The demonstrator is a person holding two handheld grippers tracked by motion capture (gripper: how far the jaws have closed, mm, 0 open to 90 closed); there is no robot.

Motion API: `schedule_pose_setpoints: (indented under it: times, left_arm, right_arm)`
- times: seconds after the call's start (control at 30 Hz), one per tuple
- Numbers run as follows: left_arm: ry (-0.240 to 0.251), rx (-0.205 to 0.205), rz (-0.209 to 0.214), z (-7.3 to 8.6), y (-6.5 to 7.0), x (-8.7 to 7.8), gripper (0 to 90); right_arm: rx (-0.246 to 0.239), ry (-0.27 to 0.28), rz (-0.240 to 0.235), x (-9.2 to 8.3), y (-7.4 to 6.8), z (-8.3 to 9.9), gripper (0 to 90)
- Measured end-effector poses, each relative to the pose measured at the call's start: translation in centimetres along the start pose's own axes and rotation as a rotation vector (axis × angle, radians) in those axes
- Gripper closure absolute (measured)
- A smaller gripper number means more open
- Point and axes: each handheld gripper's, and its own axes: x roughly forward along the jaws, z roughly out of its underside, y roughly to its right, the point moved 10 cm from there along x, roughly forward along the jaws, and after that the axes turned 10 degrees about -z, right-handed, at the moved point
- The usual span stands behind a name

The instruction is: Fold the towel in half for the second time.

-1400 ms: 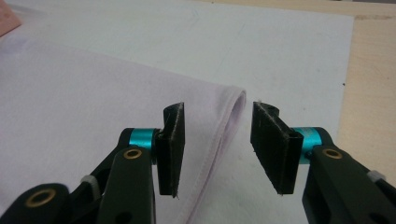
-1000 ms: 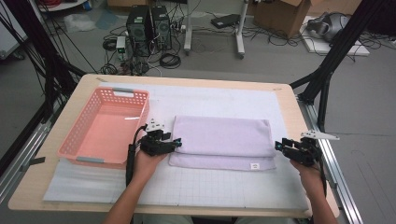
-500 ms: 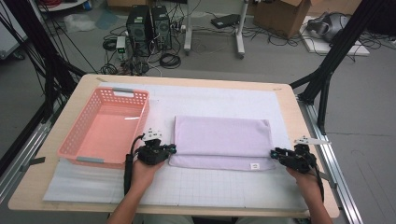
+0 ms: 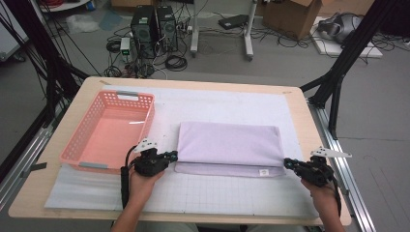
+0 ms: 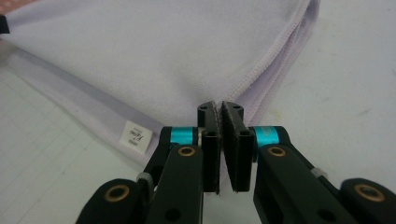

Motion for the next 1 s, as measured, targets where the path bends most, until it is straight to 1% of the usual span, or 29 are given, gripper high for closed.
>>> schedule_pose_setpoints:
  times: [0.1, 0.2, 0.27, 0.3, 0.33, 0.37, 0.4, 0.43, 0.47, 0.5, 0.53, 0.57, 0.6, 0.63, 0.67, 0.7, 0.8, 0.83, 0.87, 0.9, 0.93, 1.0]
  left_arm:
    - [-0.005, 0.011, 0.006, 0.6, 0.4, -0.7, 87.1]
    - [-0.017, 0.024, 0.006, 1.4, 1.0, -1.1, 87.0]
    - [-0.044, 0.048, 0.005, 2.1, 1.2, -1.1, 85.6]
    - [-0.050, 0.060, -0.012, 2.4, 1.2, -1.0, 79.9]
    - [-0.046, 0.068, -0.036, 2.6, 1.0, -0.9, 65.9]
    - [-0.038, 0.060, -0.041, 2.5, 1.0, -1.0, 56.6]
    - [-0.014, 0.061, -0.047, 2.3, 0.9, -1.1, 53.7]
    - [0.019, 0.075, -0.060, 2.0, 0.8, -1.2, 50.7]
    - [0.032, 0.083, -0.059, 1.8, 0.7, -1.3, 49.3]
    - [0.042, 0.086, -0.061, 1.6, 0.7, -1.3, 50.0]
    - [0.055, 0.085, -0.061, 1.3, 0.7, -1.3, 50.1]
    - [0.066, 0.099, -0.058, 1.0, 0.6, -1.2, 51.9]
    - [0.075, 0.103, -0.059, 0.8, 0.6, -1.1, 53.7]
    - [0.083, 0.107, -0.055, 0.5, 0.5, -0.9, 54.4]
    - [0.085, 0.110, -0.053, 0.3, 0.5, -0.7, 56.5]
    - [0.087, 0.106, -0.048, 0.1, 0.5, -0.3, 58.0]
    - [0.062, 0.127, -0.031, 0.0, 0.8, 0.6, 60.4]
    - [0.051, 0.137, -0.027, 0.1, 0.9, 0.9, 60.7]
    - [0.037, 0.139, -0.025, 0.1, 1.0, 1.2, 60.7]
    - [0.023, 0.145, -0.028, 0.3, 0.9, 1.4, 60.7]
    - [0.012, 0.144, -0.031, 0.4, 0.9, 1.6, 60.7]
    - [-0.035, 0.140, -0.032, 0.8, 0.8, 1.8, 61.0]
  right_arm:
    - [-0.007, 0.006, 0.005, -0.5, -0.4, 0.3, 85.9]
    - [-0.001, 0.011, 0.012, -0.8, -0.7, 0.7, 85.9]
    - [-0.001, -0.012, 0.024, -0.8, -0.8, 1.2, 84.0]
    - [-0.001, -0.023, 0.036, -0.7, -0.8, 1.5, 80.2]
    - [-0.004, -0.027, 0.054, -0.8, -0.8, 1.6, 70.7]
    - [0.003, -0.016, 0.070, -0.9, -0.7, 1.6, 61.7]
    - [0.009, 0.010, 0.086, -1.2, -0.7, 1.3, 58.8]
    - [-0.001, 0.038, 0.099, -1.5, -0.7, 0.9, 58.7]
    - [-0.028, 0.068, 0.116, -1.9, -0.9, 0.4, 59.5]
    - [-0.056, 0.082, 0.127, -2.1, -1.0, 0.0, 62.7]
    - [-0.086, 0.097, 0.127, -2.2, -1.2, -0.4, 68.2]
    - [-0.098, 0.107, 0.109, -2.1, -1.5, -0.7, 71.8]
    - [-0.117, 0.111, 0.090, -1.7, -1.7, -0.9, 75.4]
    - [-0.124, 0.105, 0.082, -1.3, -1.8, -1.0, 76.9]
    - [-0.123, 0.088, 0.074, -0.7, -1.8, -1.0, 77.4]
    - [-0.121, 0.066, 0.061, 0.1, -1.8, -0.9, 78.3]
    - [-0.137, -0.023, 0.053, 2.3, -1.6, -0.1, 78.0]
    - [-0.127, -0.051, 0.052, 2.8, -1.4, 0.2, 77.6]
    - [-0.126, -0.077, 0.063, 3.0, -1.0, 0.6, 77.7]
    - [-0.113, -0.105, 0.072, 3.0, -0.5, 1.1, 78.0]
    - [-0.105, -0.103, 0.060, 2.7, -0.3, 1.3, 78.1]
    - [-0.104, -0.109, 0.061, 2.1, 0.0, 1.6, 78.6]
